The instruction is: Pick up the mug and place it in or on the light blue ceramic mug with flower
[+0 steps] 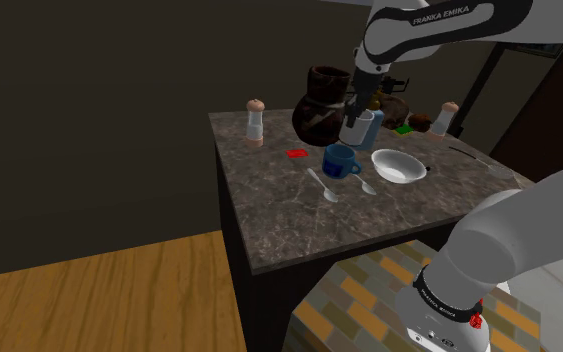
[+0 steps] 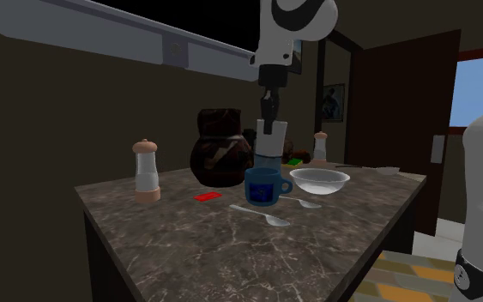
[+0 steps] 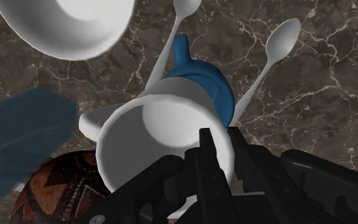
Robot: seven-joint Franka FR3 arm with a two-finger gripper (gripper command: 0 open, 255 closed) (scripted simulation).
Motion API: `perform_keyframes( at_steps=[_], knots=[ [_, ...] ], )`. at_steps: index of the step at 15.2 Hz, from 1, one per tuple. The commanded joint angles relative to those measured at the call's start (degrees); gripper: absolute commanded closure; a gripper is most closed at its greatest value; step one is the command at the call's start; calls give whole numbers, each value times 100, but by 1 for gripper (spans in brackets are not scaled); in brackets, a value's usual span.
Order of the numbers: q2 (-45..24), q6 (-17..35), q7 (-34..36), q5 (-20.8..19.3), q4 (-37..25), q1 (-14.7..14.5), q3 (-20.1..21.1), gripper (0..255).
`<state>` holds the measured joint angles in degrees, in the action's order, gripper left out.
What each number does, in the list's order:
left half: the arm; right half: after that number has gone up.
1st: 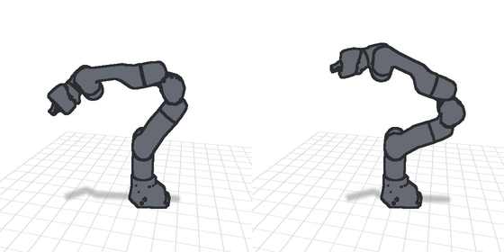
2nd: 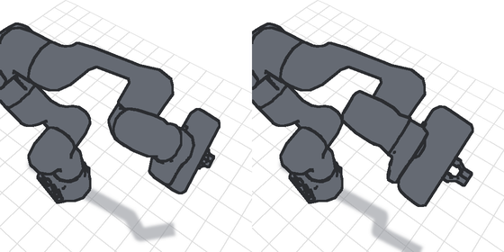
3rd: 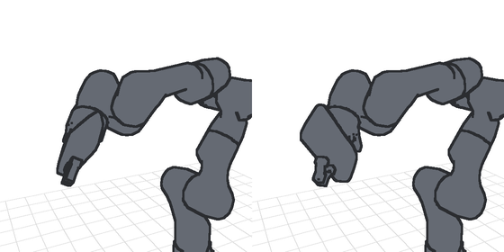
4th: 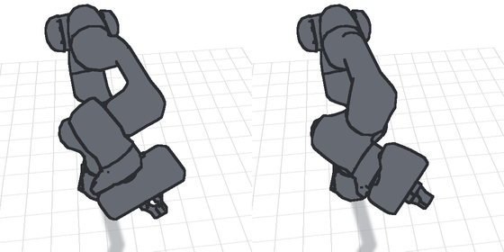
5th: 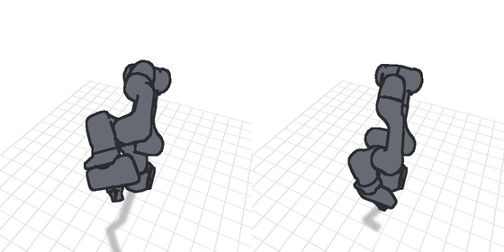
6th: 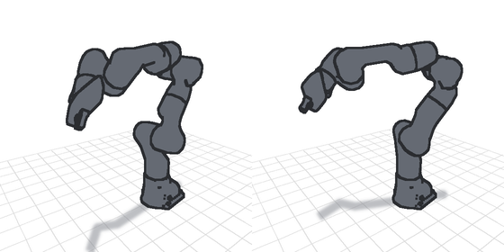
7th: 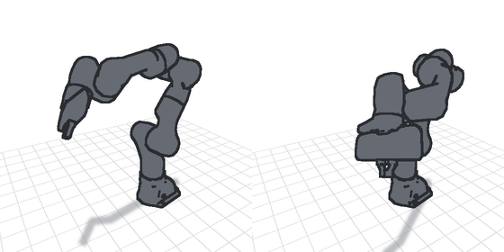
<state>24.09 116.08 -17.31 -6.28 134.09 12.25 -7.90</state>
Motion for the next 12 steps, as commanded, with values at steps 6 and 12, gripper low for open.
perform_keyframes(
  at_steps=[6, 12],
  knots=[
    [-121, 573, 25, -25, 448, 10, -29, 255],
    [-143, 648, 28, -28, 500, 11, -33, 255]
  ],
)
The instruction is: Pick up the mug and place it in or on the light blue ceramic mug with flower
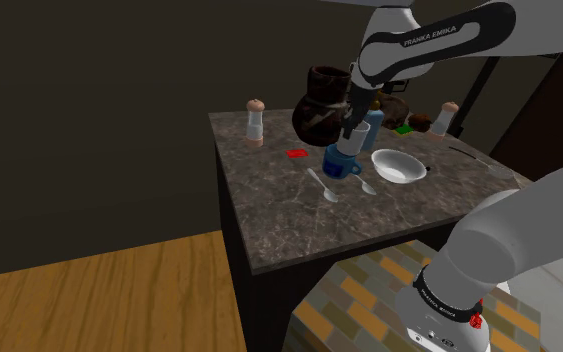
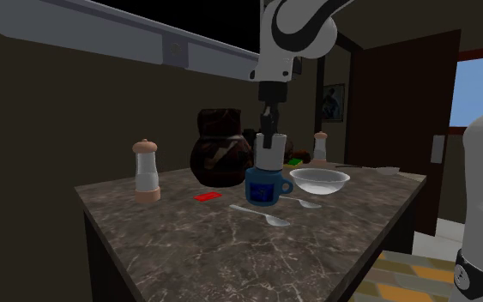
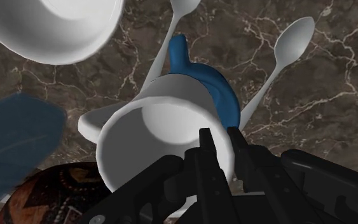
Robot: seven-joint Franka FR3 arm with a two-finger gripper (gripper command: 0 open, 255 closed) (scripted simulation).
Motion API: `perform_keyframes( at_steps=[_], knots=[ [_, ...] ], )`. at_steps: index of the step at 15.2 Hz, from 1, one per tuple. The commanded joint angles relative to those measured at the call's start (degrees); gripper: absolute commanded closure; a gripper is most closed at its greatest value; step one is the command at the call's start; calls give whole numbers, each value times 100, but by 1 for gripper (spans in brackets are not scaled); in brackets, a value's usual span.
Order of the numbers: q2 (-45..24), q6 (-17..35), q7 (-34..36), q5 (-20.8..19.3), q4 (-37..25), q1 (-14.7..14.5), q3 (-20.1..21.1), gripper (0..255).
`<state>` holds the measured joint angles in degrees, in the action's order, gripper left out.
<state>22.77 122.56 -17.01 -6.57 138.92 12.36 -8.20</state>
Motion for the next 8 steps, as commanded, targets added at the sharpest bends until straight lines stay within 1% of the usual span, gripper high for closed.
perform_keyframes(
  at_steps=[1, 3, 4, 8],
  knots=[
    [-11, 0, -1, 1, 17, 0, -2, 255],
    [-11, 0, -1, 1, 17, 0, -2, 255],
    [-9, -3, 6, 3, 16, -3, 3, 0],
    [-3, 0, 10, 2, 25, -3, 6, 0]
  ],
)
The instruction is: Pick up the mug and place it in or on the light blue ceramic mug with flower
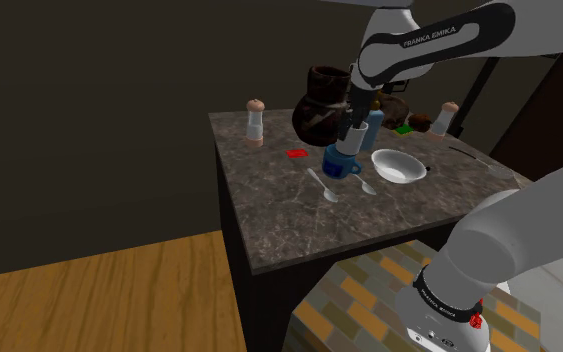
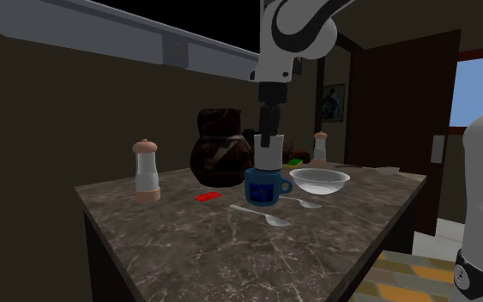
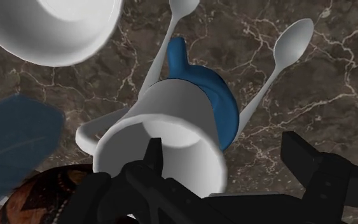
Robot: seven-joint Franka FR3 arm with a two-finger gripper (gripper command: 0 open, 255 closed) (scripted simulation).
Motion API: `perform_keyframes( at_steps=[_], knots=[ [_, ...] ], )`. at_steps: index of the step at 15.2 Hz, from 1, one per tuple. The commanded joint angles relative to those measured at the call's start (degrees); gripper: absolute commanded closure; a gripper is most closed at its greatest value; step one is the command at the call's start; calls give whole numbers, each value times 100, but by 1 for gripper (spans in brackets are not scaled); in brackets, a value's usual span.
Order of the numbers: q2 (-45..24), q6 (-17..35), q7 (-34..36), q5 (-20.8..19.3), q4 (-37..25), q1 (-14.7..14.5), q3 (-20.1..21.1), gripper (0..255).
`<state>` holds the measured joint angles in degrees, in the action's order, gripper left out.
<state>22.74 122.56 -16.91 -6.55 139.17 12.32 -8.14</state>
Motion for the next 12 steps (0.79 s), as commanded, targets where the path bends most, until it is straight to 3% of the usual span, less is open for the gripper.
perform_keyframes(
  at_steps=[1, 5, 12],
  knots=[
    [-8, 0, -11, -1, -7, 4, -8, 0],
    [263, -776, -11, 27, -512, -13, 56, 0],
    [263, -776, -12, 27, -512, -13, 56, 0]
  ],
)
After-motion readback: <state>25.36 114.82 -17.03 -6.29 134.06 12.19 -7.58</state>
